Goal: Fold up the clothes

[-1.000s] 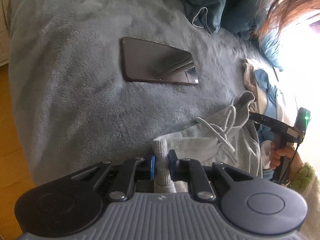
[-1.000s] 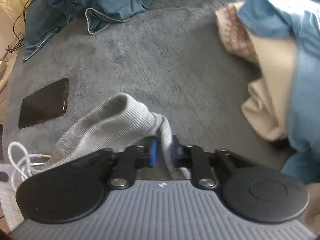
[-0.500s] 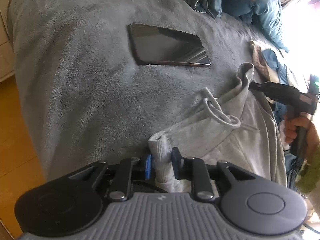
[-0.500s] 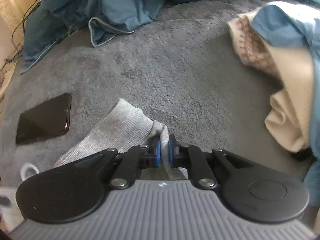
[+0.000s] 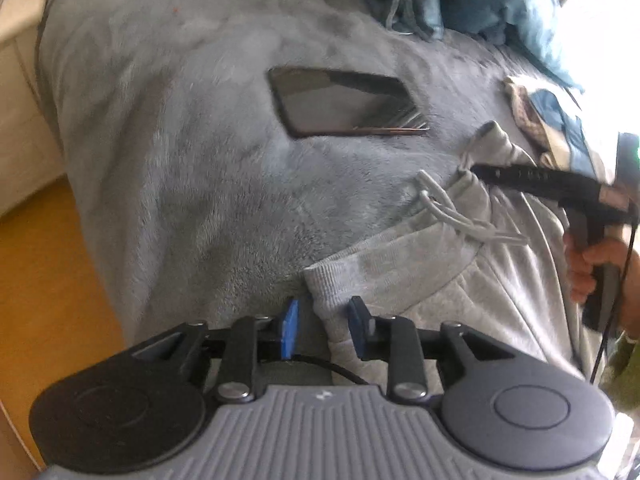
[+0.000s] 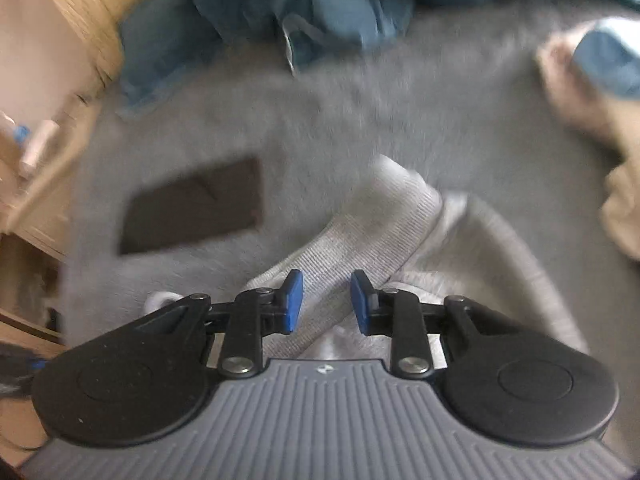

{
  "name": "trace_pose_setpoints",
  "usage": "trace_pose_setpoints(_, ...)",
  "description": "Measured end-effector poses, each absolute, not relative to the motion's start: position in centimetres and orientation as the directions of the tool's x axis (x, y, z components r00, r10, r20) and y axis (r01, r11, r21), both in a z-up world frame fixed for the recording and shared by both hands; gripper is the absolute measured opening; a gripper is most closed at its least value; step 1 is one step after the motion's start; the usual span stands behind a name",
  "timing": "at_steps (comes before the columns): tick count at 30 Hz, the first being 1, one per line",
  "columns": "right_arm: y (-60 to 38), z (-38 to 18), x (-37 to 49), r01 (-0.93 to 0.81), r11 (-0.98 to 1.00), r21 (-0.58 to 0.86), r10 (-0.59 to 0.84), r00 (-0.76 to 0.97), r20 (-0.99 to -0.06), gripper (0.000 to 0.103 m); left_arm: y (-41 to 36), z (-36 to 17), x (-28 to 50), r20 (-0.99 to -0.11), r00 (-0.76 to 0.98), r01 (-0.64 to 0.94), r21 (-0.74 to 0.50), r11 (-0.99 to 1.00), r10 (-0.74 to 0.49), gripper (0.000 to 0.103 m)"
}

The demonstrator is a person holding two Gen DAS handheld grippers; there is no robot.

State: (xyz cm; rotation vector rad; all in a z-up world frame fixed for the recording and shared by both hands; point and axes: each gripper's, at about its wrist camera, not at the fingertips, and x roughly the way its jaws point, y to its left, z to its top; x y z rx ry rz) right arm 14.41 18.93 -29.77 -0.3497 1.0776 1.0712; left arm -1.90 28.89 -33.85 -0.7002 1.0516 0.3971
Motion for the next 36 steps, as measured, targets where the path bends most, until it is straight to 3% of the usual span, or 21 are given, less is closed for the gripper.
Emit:
trace_pose_setpoints(5,15.6,-26.6,13.8,-0.740,0.574,0.350,0.616,0.108,-0.781,0.027,28.1,-29.4,-1.6,-0.856,0.517,-0.478,-0.265,0.838,0.025,0.038)
trace_pose_setpoints(9,7.3,-23.1,11.9,-0.684,0.646,0.337,0.628,0.225,-0.745,0.029,26.4,-27.9,0.9,-0.831,0.556,-0.370,-0.254,0.894,-0.006,0.042)
trace_pose_setpoints(14,-3.6,-21.9,7.8,-0.583,0.769,0.261,0.511,0.317,-0.799,0.029,21.3,-29.8,6.0,-0.855,0.507,-0.212,-0.250,0.945,-0.112,0.043)
trace_pose_setpoints(19,-10.7,-24.1,4.1,-0.438,0.879,0.188,0.362,0.355,-0.862,0.029,16.6,-32.5,9.2,-0.910,0.400,-0.108,-0.164,0.981,-0.108,0.040)
trace_pose_setpoints(24,-14.0,-24.5,2.2,-0.360,0.924,0.130,0.295,0.452,-0.842,0.030,11.8,-31.8,10.8,-0.884,0.450,0.039,-0.122,0.992,-0.127,0.044)
trace_pose_setpoints(25,-14.7,-24.4,1.9,-0.338,0.933,0.119,0.280,0.481,-0.831,0.031,10.9,-31.6,11.2,-0.878,0.460,0.069,-0.113,0.991,-0.132,0.045)
trace_pose_setpoints(27,-16.4,-24.3,1.4,-0.277,0.957,0.091,0.233,0.538,-0.810,0.047,8.9,-31.3,11.8,-0.867,0.478,0.127,-0.092,0.988,-0.142,0.053)
trace_pose_setpoints(29,-18.1,-24.9,0.8,-0.213,0.974,0.071,0.186,0.587,-0.788,0.056,7.0,-31.1,12.5,-0.855,0.495,0.184,-0.070,0.980,-0.154,0.053)
trace_pose_setpoints(36,-21.6,-29.0,-0.7,-0.085,0.996,-0.021,0.041,0.662,-0.748,0.061,-1.8,-31.7,14.4,-0.821,0.511,0.436,-0.010,0.900,-0.257,0.057)
